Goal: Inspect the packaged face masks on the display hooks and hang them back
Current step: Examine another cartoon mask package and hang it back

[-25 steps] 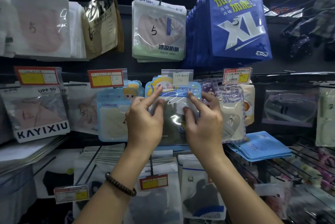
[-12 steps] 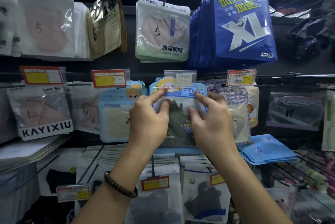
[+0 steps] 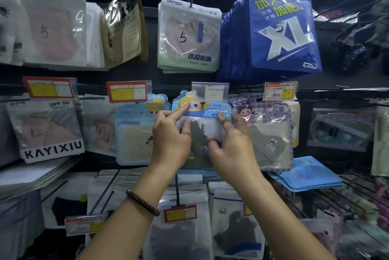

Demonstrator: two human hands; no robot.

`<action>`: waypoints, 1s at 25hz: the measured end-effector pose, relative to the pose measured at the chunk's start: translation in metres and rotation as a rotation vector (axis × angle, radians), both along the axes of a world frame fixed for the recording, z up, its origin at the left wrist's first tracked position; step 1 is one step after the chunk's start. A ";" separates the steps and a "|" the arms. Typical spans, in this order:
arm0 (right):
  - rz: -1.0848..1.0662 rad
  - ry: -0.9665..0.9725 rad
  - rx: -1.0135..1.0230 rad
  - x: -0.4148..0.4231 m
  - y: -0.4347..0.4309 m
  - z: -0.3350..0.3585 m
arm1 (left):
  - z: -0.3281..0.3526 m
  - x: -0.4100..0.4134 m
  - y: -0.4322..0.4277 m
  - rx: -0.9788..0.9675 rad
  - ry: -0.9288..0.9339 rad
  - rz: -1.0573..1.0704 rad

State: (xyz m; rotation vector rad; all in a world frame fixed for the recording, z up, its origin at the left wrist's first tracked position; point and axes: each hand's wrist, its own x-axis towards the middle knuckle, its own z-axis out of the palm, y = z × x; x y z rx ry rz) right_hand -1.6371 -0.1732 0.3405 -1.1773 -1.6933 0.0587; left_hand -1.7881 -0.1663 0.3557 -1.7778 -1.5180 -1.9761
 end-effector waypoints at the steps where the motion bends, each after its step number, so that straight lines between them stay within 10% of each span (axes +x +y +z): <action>1: -0.012 -0.023 -0.004 -0.002 0.001 -0.004 | -0.002 -0.001 0.004 0.016 0.003 -0.005; 14: -0.012 -0.019 0.347 0.090 -0.010 -0.072 | -0.043 0.053 -0.015 0.025 0.054 0.365; 19: -0.200 -0.052 0.149 0.203 0.035 -0.107 | -0.086 0.134 -0.026 0.175 0.191 -0.117; 25: -0.206 -0.382 -0.309 0.305 0.107 -0.109 | -0.107 0.219 0.010 -0.281 0.098 -0.496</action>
